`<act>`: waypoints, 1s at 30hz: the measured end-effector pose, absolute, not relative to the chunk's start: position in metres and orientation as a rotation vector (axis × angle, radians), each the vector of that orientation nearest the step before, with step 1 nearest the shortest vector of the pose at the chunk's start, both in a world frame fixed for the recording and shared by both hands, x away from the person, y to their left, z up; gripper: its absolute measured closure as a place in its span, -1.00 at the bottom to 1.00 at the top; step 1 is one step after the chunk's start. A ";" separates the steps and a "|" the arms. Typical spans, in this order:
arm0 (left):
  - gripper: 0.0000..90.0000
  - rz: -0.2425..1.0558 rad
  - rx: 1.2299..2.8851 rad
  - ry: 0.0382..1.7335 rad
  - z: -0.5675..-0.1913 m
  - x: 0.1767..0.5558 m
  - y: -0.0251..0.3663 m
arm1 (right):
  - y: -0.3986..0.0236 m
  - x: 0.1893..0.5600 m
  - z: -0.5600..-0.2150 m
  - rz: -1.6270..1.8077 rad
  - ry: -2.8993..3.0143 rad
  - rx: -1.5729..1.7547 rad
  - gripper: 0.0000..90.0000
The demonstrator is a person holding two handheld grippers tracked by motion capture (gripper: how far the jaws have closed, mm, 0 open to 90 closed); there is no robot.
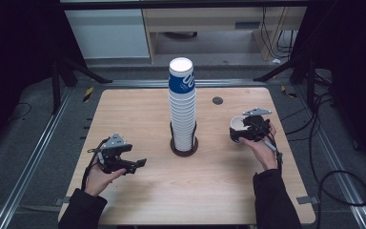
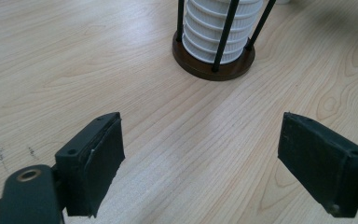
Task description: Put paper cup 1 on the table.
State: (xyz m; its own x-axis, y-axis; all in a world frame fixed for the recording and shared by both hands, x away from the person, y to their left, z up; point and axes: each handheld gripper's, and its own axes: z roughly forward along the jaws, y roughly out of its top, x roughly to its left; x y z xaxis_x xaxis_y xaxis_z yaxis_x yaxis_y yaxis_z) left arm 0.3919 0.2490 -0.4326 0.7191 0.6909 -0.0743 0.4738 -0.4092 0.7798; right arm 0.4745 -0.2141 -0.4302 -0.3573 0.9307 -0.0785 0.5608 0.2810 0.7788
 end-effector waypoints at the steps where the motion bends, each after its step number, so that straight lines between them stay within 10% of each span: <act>1: -0.70 0.328 2.084 0.882 -0.433 0.392 0.249 | -0.214 0.473 -0.428 0.916 2.020 1.331 -0.90; 30: -0.70 0.323 2.098 0.875 -0.435 0.391 0.245 | -0.195 0.413 -0.357 1.224 1.921 1.122 -0.90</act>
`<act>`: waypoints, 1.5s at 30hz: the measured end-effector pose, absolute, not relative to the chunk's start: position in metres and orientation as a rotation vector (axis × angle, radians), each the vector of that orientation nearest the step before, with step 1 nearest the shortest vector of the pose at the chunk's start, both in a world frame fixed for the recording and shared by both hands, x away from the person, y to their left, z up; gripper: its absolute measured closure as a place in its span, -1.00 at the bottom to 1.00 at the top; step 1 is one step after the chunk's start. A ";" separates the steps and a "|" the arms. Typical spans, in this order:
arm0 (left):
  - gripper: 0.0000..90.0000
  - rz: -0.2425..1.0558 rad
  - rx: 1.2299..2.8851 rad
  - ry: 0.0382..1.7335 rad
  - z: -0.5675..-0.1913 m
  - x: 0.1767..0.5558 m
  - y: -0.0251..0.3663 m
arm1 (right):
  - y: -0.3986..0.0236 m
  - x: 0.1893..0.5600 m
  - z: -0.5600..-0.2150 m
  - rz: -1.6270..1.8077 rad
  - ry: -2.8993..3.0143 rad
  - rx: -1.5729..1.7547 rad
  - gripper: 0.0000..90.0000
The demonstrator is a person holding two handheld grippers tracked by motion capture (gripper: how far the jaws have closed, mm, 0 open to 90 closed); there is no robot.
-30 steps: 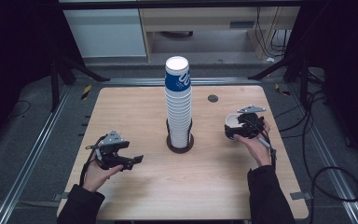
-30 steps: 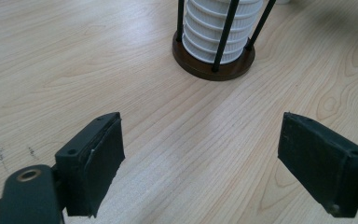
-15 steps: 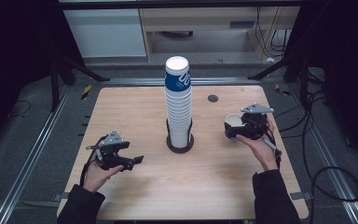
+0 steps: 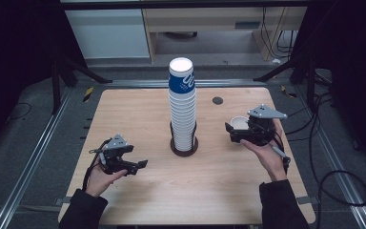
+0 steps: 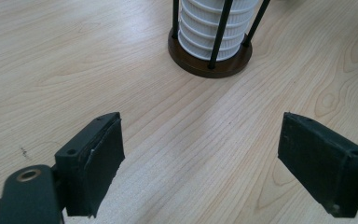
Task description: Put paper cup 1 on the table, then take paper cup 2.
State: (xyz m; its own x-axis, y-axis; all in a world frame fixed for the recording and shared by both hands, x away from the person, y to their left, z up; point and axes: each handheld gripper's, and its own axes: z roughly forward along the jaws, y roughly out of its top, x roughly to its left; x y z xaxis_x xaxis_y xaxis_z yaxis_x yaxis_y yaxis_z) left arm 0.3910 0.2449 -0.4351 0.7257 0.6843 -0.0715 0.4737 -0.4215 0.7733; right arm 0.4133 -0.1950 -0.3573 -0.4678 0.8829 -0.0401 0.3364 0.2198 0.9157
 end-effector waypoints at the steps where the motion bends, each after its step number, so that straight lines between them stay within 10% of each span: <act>1: -0.70 0.321 2.097 0.875 -0.435 0.391 0.245 | -0.194 0.412 -0.355 1.235 1.922 1.120 -0.90; 45: -0.70 0.312 2.102 0.883 -0.441 0.393 0.245 | -0.098 0.422 -0.270 1.549 1.892 0.825 -0.89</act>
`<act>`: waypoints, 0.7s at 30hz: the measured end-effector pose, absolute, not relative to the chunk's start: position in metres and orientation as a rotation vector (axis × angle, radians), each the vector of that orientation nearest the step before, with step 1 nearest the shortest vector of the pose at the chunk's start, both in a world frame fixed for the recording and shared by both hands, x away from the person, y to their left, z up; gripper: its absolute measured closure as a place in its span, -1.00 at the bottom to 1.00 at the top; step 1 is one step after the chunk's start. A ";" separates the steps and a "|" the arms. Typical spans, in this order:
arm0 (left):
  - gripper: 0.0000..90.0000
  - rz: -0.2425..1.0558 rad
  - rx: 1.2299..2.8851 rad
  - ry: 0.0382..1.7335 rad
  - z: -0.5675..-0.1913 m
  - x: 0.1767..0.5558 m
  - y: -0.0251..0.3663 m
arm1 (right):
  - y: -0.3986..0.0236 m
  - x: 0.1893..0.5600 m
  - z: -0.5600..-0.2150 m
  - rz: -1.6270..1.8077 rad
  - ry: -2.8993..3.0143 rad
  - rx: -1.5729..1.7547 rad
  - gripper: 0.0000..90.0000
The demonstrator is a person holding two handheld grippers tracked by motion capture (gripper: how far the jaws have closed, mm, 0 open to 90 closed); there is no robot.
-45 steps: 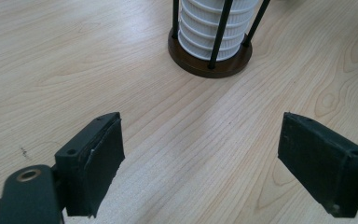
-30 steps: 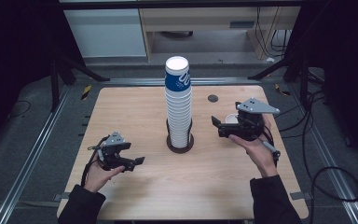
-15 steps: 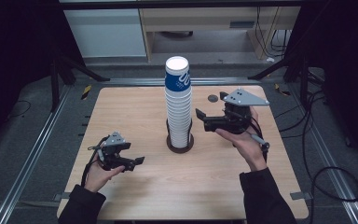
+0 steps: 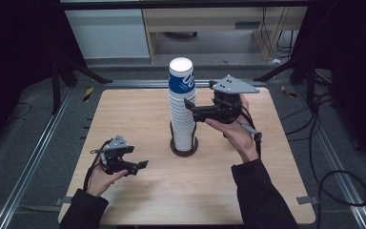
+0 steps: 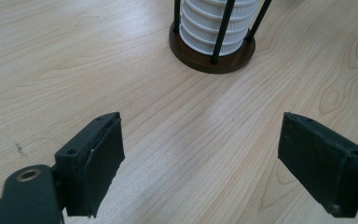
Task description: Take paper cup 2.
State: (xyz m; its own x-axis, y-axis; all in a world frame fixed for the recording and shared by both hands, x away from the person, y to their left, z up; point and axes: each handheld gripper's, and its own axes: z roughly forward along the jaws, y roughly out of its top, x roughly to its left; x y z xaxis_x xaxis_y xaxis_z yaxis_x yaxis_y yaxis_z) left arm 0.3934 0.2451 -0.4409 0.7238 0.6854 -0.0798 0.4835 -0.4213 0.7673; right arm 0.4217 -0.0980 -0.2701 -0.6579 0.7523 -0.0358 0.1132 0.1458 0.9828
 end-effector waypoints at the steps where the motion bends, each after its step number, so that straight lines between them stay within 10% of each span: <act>1: -0.70 0.310 2.102 0.882 -0.441 0.393 0.245 | -0.096 0.424 -0.269 1.554 1.890 0.826 -0.89; 21: -0.70 0.305 2.105 0.876 -0.442 0.393 0.244 | -0.061 0.461 -0.266 1.583 1.890 0.844 -0.85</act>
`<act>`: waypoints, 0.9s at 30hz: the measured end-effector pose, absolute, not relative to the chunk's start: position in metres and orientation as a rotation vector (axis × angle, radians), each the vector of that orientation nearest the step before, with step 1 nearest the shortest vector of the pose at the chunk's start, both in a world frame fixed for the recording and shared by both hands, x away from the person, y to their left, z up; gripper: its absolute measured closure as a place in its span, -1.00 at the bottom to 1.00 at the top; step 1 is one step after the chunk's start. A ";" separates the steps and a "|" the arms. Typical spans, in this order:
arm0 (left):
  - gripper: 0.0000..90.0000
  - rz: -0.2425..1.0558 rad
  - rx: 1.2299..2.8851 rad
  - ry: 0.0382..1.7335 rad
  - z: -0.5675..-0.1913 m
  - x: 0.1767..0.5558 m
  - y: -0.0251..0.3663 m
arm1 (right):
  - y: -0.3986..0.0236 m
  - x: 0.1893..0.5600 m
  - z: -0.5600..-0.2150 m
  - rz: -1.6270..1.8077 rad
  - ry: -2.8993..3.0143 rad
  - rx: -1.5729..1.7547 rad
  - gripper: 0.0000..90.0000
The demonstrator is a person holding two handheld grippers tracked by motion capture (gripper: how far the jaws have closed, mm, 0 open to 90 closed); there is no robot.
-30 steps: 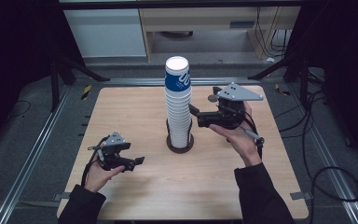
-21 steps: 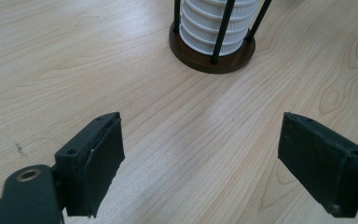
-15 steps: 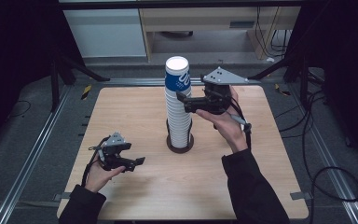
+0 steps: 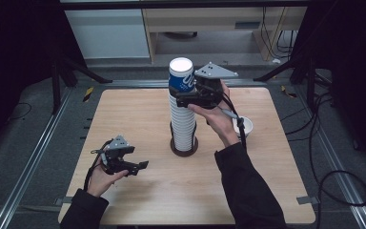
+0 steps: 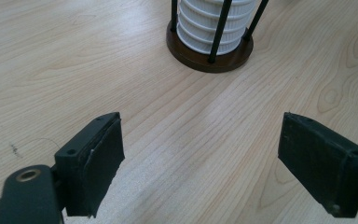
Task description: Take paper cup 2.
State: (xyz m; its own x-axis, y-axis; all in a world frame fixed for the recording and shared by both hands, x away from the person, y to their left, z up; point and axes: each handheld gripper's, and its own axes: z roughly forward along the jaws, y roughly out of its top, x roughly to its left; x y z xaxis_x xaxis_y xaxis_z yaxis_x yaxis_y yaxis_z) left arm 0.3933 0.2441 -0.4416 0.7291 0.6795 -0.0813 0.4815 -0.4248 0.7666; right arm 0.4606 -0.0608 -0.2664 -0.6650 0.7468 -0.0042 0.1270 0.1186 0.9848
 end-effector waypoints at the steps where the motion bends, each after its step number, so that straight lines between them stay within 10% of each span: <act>1: -0.70 0.306 2.104 0.876 -0.442 0.393 0.244 | -0.060 0.462 -0.268 1.584 1.891 0.847 -0.84; 27: -0.70 0.299 2.106 0.874 -0.443 0.393 0.243 | -0.054 0.468 -0.270 1.591 1.891 0.816 -0.58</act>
State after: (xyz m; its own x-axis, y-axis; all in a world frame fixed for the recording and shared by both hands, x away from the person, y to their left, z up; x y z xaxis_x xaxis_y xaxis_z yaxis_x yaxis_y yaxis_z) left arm 0.3932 0.2427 -0.4427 0.7311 0.6770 -0.0849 0.4828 -0.4253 0.7655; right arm 0.4684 -0.0537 -0.2701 -0.6754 0.7373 -0.0167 0.1099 0.1230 0.9863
